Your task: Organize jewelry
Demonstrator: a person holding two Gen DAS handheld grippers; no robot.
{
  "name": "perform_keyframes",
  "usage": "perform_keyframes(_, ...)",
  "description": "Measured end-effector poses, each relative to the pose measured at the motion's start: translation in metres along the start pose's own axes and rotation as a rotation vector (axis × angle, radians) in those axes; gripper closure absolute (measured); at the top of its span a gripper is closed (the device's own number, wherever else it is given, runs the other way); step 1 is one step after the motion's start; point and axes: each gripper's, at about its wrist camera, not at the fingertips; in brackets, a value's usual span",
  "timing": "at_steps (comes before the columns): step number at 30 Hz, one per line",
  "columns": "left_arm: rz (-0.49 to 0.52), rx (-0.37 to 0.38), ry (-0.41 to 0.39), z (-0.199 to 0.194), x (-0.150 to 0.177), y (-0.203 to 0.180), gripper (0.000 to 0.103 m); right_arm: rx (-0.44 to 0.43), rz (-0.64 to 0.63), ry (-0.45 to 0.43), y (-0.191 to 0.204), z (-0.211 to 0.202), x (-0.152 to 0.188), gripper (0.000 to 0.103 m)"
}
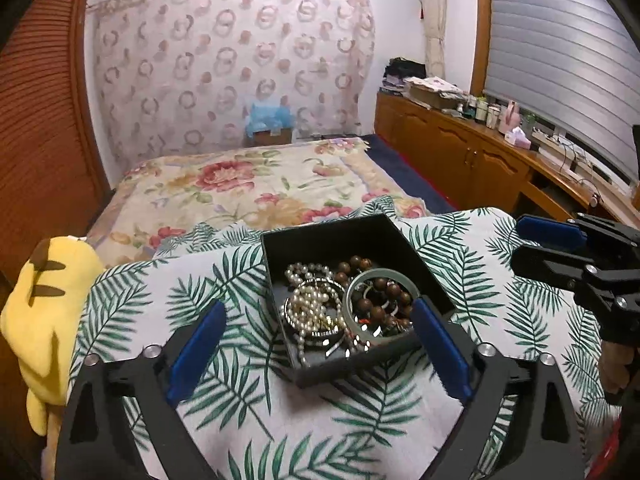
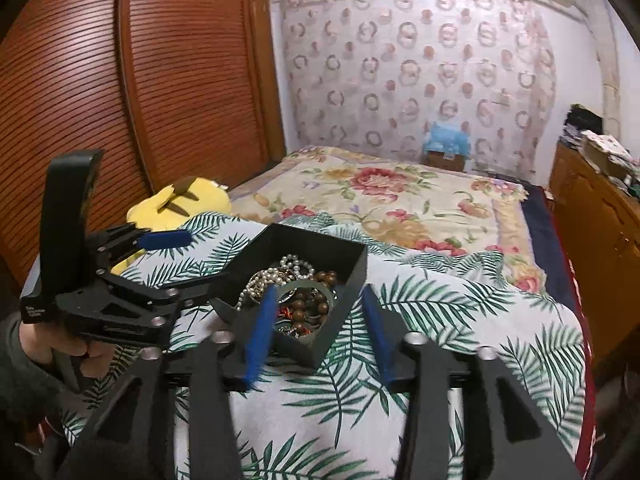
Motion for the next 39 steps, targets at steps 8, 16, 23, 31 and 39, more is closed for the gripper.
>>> perform_keyframes(8,-0.013,-0.055,-0.034,-0.041,0.013,-0.001,0.008,0.069,0.038,-0.091,0.012,-0.047,0.010,0.011)
perform_keyframes(16,-0.043,-0.111,-0.111,-0.096,0.021,-0.001,0.008,0.114,0.068,-0.168,0.025,-0.091,0.019,0.002)
perform_keyframes(23,-0.052,-0.134,-0.129,-0.125,0.027,0.001,0.008,0.156,0.089,-0.222,0.033,-0.113,0.027,0.002)
perform_keyframes(31,-0.048,-0.142,-0.134,-0.129,0.032,0.000,0.008,0.205,0.087,-0.236,0.035,-0.114,0.036,0.002)
perform_keyframes(39,-0.055,-0.147,-0.130,-0.130,0.033,-0.002,0.008,0.204,0.097,-0.234,0.035,-0.111,0.039,0.002)
Point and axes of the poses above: each gripper's, at about its wrist camera, not at the fingertips, and z roughly the way its jaws point, y to its left, x to its underside, and after that the axes turned 6 degrees about -y, right-handed
